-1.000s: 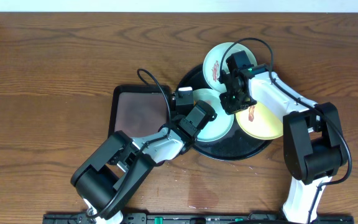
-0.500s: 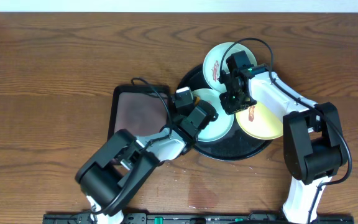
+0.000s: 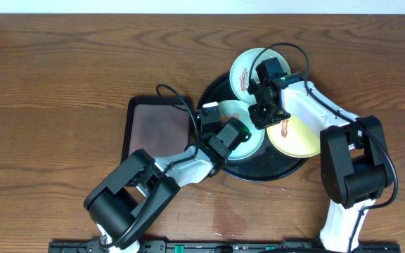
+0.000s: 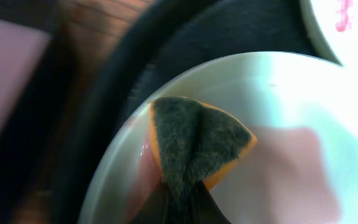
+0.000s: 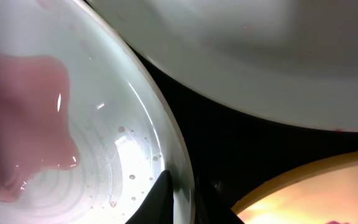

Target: Clean dirty plates on tray and stack at the side

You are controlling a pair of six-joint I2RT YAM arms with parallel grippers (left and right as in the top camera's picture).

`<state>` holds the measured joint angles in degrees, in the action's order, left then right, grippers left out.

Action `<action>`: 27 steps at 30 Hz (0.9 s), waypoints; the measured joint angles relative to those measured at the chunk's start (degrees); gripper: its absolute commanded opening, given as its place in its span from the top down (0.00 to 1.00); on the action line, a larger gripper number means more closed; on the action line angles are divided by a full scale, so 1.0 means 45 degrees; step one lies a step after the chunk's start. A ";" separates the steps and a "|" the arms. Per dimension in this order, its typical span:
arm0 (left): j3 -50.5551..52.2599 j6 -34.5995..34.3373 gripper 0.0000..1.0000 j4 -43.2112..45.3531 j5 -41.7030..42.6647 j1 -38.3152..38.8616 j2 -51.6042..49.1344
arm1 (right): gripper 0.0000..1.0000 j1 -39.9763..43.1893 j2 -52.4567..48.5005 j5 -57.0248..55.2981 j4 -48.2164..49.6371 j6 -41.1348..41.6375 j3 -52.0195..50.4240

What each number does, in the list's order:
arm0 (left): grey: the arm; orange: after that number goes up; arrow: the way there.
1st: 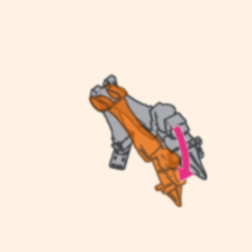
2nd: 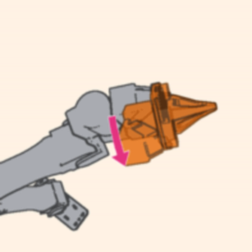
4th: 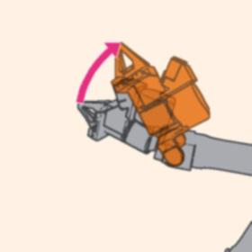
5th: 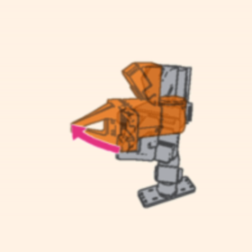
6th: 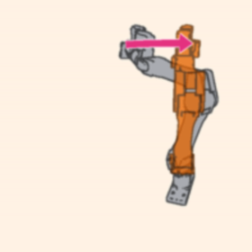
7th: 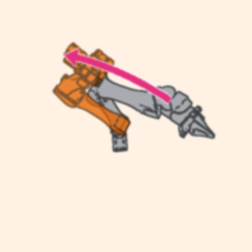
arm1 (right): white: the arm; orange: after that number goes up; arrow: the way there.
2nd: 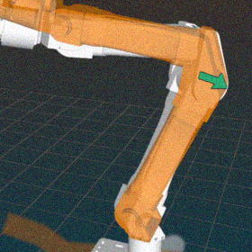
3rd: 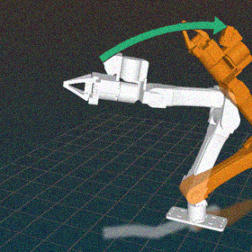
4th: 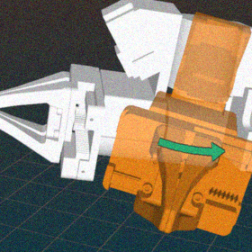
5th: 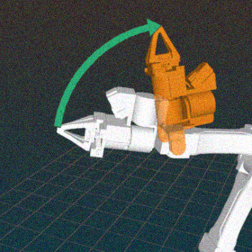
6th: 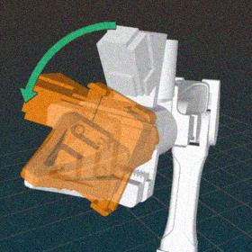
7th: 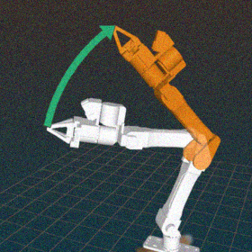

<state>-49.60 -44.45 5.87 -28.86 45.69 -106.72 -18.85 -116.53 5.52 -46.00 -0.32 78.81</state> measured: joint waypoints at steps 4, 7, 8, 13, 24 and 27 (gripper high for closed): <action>0.0151 0.0573 0.93 -0.0209 -0.0874 0.0005 0.0291 | 0.90 0.0000 0.0000 -0.0005 0.0005 0.0000 0.0000; 0.0189 0.0855 0.92 0.0214 -0.1350 -0.0005 0.0641 | 0.90 0.0000 0.0000 -0.0005 0.0005 0.0000 0.0000; 0.0189 0.0840 0.93 0.0481 -0.1331 -0.0015 0.0714 | 0.90 0.0000 0.0000 -0.0005 0.0005 0.0000 0.0000; 0.0194 -0.0306 0.93 0.1073 -0.0520 -0.0044 0.0763 | 0.90 0.0000 0.0000 -0.0005 0.0010 0.0000 0.0000; 0.0199 -0.2948 0.93 0.2322 0.1020 -0.0019 -0.0495 | 0.90 0.0000 0.0000 -0.0005 0.0015 0.0000 0.0000; 0.0185 -0.3055 0.93 0.2278 0.1001 -0.0010 -0.0568 | 0.90 0.0000 0.0000 -0.0005 0.0015 0.0000 0.0000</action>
<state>-48.77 -58.19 16.12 -24.36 45.65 -109.27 -18.85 -116.53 5.50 -45.93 -0.32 78.81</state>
